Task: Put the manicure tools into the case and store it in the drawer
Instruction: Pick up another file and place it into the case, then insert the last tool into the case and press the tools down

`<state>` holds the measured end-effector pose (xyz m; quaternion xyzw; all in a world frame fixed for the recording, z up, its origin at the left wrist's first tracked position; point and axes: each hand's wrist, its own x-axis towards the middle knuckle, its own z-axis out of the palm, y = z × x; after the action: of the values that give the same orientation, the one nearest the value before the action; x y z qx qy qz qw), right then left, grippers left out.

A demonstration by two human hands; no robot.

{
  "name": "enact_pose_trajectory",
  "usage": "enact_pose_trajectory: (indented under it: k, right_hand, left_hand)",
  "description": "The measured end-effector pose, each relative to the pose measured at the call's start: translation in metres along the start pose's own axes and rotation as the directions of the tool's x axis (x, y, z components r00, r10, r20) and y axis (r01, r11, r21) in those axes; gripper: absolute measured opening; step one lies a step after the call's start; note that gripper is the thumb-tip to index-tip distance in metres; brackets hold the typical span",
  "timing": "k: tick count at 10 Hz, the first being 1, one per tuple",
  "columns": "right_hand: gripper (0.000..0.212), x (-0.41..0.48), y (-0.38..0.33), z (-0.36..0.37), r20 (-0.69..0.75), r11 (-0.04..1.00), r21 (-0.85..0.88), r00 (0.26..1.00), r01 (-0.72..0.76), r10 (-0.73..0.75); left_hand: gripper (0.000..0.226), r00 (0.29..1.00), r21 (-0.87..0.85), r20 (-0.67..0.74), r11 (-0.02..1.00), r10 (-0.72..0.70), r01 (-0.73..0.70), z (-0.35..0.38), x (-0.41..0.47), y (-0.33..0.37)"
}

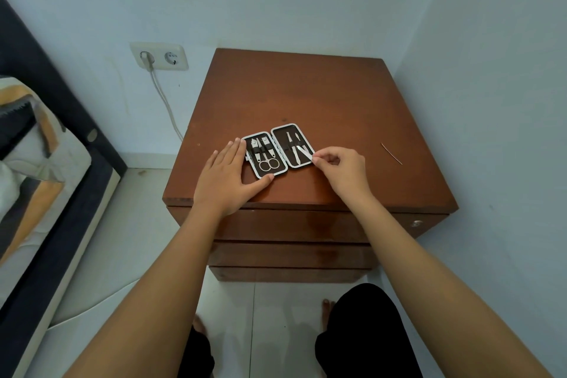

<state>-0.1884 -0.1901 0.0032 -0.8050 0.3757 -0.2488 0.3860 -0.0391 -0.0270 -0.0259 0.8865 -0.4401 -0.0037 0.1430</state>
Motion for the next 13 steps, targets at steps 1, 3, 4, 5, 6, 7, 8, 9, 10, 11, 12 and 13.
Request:
enact_pose_trajectory:
  k: [1, 3, 4, 5, 6, 7, 8, 9, 10, 11, 12, 13]
  right_hand:
    - [0.008, -0.003, -0.002, 0.001, -0.015, 1.000, 0.019, 1.000, 0.002, -0.001]
    - [0.008, -0.015, -0.015, 0.011, -0.039, 0.997, 0.081, 0.999, 0.018, -0.015]
    - [0.008, -0.018, -0.016, 0.020, -0.009, 1.000, 0.018, 1.000, 0.010, -0.010]
    - [0.010, -0.017, -0.016, 0.024, -0.040, 0.998, -0.058, 0.999, 0.018, -0.020]
    - [0.013, -0.015, -0.020, 0.026, -0.046, 0.988, -0.134, 0.996, 0.070, -0.077]
    - [0.021, -0.019, -0.022, 0.030, 0.013, 0.945, -0.267, 0.981, 0.188, -0.192]
    - [0.027, -0.022, -0.018, 0.033, 0.067, 0.827, -0.458, 0.940, 0.327, -0.335]
    - [0.034, -0.024, -0.011, 0.032, 0.130, 0.738, -0.562, 0.921, 0.373, -0.366]
    - [0.038, -0.023, -0.010, 0.031, 0.170, 0.716, -0.587, 0.922, 0.378, -0.347]
    - [0.041, -0.021, -0.011, 0.029, 0.212, 0.724, -0.573, 0.922, 0.385, -0.323]
    - [0.040, -0.019, -0.007, 0.016, 0.107, 0.837, -0.438, 0.943, 0.328, -0.314]
    - [0.029, -0.007, 0.010, -0.016, -0.135, 0.930, -0.342, 0.972, 0.136, -0.192]
  left_hand:
    - [0.099, 1.000, 0.002, -0.002, 1.000, 0.002, -0.002, 0.000, 0.000, 0.000]
    - [0.099, 1.000, -0.003, -0.006, 1.000, -0.001, 0.001, 0.001, 0.000, 0.000]
    - [0.099, 1.000, -0.003, -0.004, 1.000, -0.003, 0.003, 0.000, 0.000, 0.000]
    - [0.099, 1.000, -0.002, -0.008, 1.000, -0.002, 0.002, 0.000, 0.000, 0.000]
    - [0.098, 1.000, 0.000, -0.011, 1.000, 0.002, -0.002, 0.002, 0.001, 0.000]
    - [0.098, 1.000, -0.001, -0.018, 1.000, 0.000, 0.000, 0.003, 0.000, -0.001]
    - [0.098, 1.000, -0.005, -0.020, 1.000, 0.000, 0.000, 0.003, 0.000, -0.001]
    - [0.098, 1.000, -0.003, -0.017, 1.000, 0.003, -0.003, 0.003, 0.001, -0.001]
    - [0.098, 1.000, 0.001, -0.020, 1.000, 0.003, -0.003, 0.003, 0.001, -0.001]
    - [0.097, 1.000, 0.001, -0.021, 1.000, 0.007, -0.007, 0.003, 0.001, -0.001]
    - [0.098, 1.000, 0.005, -0.014, 1.000, 0.005, -0.005, 0.002, 0.001, -0.001]
    - [0.099, 1.000, -0.003, -0.012, 1.000, 0.010, -0.010, 0.002, 0.001, 0.000]
